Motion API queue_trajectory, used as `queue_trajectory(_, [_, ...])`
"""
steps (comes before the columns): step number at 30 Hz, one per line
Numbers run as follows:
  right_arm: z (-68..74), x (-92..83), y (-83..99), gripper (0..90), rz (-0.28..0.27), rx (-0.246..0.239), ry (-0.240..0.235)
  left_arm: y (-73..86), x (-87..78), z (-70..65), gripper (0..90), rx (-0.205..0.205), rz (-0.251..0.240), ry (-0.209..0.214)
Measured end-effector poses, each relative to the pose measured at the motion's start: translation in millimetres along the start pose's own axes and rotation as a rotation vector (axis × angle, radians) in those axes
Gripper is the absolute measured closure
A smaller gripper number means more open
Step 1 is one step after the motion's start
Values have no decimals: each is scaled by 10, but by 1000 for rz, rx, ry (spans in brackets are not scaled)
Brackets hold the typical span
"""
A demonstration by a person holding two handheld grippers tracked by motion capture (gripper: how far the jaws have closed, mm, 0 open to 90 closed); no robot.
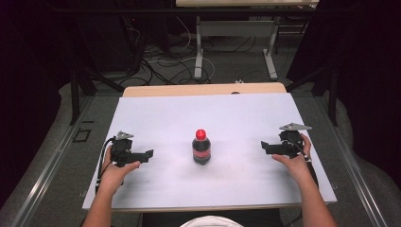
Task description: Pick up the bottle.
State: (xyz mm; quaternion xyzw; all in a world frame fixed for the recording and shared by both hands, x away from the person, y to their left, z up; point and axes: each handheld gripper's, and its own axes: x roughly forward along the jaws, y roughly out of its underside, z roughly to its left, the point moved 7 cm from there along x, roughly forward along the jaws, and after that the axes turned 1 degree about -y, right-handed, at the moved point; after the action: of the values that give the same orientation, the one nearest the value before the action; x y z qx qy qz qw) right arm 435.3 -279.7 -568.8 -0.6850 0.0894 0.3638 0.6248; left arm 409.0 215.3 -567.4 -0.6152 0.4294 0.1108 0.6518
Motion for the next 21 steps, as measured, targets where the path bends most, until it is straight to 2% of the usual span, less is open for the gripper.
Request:
queue_trajectory(4, [77, -110, -79, 0, -19, -49, -7, -83, -82, -54, 6, 49, -41, -9])
queue_trajectory(7, [154, -132, -82, 0, -6, -79, -28, -89, -90, -114, 6, 33, -52, 10])
queue_trajectory(8, [189, -131, -79, 0, 4, -81, -35, -93, -94, -128, 6, 51, -52, 11])
queue_trajectory(9, [212, -127, -82, 2, 5, -103, -42, -95, -107, -141, 6, 74, -41, 13])
queue_trajectory(11, [270, -136, -100, 4, -1, -130, -49, -112, -114, -201, 6, 93, -58, 10])
queue_trajectory(12, [304, -145, -105, 4, 1, -137, -56, -116, -130, -233, 6, 111, -55, 16])
queue_trajectory(14, [362, -163, -120, 4, -4, -152, -75, -140, -139, -300, 6, 121, -80, 28])
queue_trajectory(16, [405, -185, -136, 4, -11, -165, -82, -155, -147, -386, 6, 120, -89, 57])
queue_trajectory(21, [472, -207, -165, 3, -20, -180, -78, -205, -141, -595, 6, 174, -122, 97])
